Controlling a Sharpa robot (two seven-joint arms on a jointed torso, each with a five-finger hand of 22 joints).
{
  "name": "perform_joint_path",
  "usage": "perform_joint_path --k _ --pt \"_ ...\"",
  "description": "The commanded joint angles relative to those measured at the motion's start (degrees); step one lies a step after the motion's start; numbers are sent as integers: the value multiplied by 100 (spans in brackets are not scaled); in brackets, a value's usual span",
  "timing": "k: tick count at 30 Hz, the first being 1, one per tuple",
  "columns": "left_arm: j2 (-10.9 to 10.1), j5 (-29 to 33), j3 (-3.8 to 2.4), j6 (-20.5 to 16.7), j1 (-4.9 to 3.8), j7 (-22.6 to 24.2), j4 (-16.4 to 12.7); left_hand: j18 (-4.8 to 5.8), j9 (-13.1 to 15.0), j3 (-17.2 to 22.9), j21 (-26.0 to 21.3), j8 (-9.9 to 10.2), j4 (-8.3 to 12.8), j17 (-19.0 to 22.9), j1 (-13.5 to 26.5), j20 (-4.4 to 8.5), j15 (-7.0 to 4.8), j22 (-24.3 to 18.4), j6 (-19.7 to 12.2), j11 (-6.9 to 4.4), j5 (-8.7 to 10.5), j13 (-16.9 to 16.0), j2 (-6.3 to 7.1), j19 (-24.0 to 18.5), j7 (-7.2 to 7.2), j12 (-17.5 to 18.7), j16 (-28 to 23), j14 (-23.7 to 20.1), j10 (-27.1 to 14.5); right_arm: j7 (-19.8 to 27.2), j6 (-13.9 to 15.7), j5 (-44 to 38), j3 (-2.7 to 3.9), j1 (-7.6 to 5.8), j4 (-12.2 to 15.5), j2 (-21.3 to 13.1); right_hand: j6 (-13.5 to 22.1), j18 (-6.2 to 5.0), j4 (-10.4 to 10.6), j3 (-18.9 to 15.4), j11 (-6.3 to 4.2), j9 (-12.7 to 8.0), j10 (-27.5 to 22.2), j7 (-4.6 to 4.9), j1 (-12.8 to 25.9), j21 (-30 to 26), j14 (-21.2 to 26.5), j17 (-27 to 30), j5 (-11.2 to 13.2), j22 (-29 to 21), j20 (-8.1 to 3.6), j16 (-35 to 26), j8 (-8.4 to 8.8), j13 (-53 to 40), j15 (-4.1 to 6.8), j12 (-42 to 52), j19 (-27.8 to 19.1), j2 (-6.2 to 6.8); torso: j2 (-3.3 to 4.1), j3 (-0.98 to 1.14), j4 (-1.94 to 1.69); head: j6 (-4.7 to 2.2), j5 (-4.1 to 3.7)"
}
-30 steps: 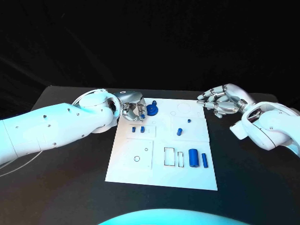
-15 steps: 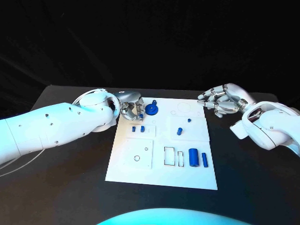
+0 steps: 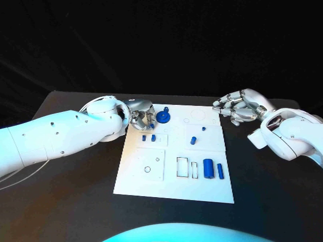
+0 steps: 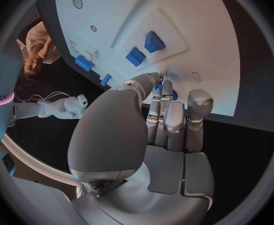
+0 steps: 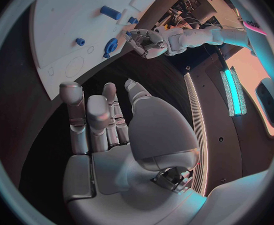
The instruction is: Assemble the parts on the task board
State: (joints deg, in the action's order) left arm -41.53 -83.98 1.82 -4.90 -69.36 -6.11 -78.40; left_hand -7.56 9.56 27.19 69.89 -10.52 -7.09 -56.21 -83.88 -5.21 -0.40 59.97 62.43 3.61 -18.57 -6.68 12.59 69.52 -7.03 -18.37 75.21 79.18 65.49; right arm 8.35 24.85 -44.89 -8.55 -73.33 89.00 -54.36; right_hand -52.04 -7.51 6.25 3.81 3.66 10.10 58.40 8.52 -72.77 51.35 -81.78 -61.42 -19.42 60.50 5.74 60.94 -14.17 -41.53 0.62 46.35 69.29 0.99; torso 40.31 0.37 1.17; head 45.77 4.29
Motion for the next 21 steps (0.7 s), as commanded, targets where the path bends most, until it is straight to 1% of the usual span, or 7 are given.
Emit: perform_joint_path --k 1,15,21 --pt "18 -3 2 218 2 -19 -1 30 -5 -20 -25 29 0 5 47 -8 -8 -3 36 -10 28 7 1 -32 2 30 -25 -13 30 40 5 -13 3 2 2 2 40 -88 27 9 1 -9 -26 -3 9 -20 15 -6 -27 6 -9 10 -27 8 -9 17 -24 15 -1 -2 1 -1 1" --pt "37 -27 5 250 3 -70 50 31 -9 -21 -24 43 2 10 44 -6 -6 2 40 -9 26 10 -7 -29 1 48 -27 -17 36 41 4 -13 3 2 6 0 40 -88 27 9 1 -9 -26 -3 9 -20 15 -6 -27 6 -9 10 -27 8 -9 17 -24 15 0 0 3 4 7" --pt "42 -34 5 259 3 -82 61 32 -10 -20 -21 44 4 13 42 -5 -6 7 42 -9 26 10 -9 -26 0 50 -28 -18 39 42 3 -13 3 2 10 -2 40 -88 27 9 1 -9 -26 -3 9 -20 15 -6 -27 6 -9 10 -27 8 -9 17 -24 15 1 -3 -1 6 5"
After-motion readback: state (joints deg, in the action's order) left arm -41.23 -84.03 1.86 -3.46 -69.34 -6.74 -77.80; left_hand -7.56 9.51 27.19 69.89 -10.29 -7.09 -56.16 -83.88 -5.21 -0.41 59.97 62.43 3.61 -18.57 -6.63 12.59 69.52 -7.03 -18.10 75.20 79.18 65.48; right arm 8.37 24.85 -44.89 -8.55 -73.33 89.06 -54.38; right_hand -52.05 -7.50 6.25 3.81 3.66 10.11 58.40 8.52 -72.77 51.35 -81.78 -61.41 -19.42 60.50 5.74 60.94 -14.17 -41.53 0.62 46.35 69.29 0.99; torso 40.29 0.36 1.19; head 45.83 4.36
